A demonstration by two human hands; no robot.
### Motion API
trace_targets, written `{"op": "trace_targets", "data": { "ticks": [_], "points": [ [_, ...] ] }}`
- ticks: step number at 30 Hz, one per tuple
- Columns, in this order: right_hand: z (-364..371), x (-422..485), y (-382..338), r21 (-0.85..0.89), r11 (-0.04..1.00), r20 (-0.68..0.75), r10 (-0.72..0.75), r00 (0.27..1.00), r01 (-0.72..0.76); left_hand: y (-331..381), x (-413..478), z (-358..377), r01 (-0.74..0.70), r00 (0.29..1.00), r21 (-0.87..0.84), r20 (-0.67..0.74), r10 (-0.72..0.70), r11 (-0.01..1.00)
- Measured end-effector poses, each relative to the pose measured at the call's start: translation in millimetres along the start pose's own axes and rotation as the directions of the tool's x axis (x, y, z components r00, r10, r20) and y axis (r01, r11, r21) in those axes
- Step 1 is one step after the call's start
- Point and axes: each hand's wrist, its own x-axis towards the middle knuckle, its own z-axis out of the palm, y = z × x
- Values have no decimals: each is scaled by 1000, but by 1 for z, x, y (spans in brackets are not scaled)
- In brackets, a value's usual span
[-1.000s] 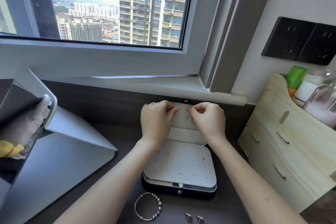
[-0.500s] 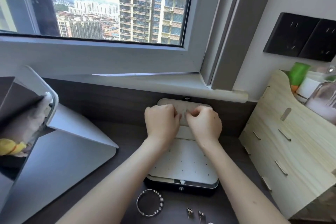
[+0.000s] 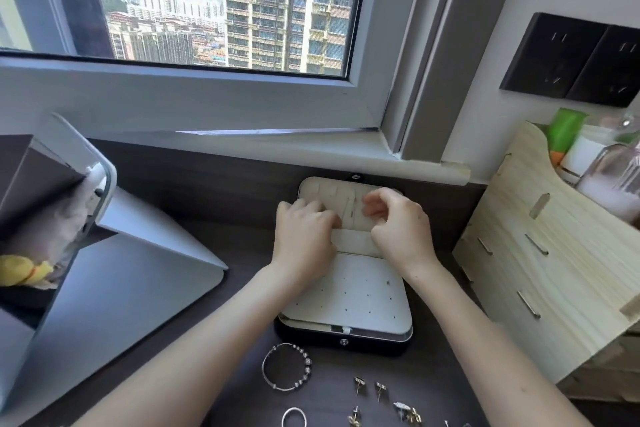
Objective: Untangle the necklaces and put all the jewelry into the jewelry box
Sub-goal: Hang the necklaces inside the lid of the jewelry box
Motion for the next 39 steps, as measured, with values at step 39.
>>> {"op": "trace_targets", "data": {
  "ticks": [39],
  "points": [
    [-16,-225,-101,-6,976,466,-190,864,218,-25,-197,-185,324,809,-295,579,-102,899]
  ]
}}
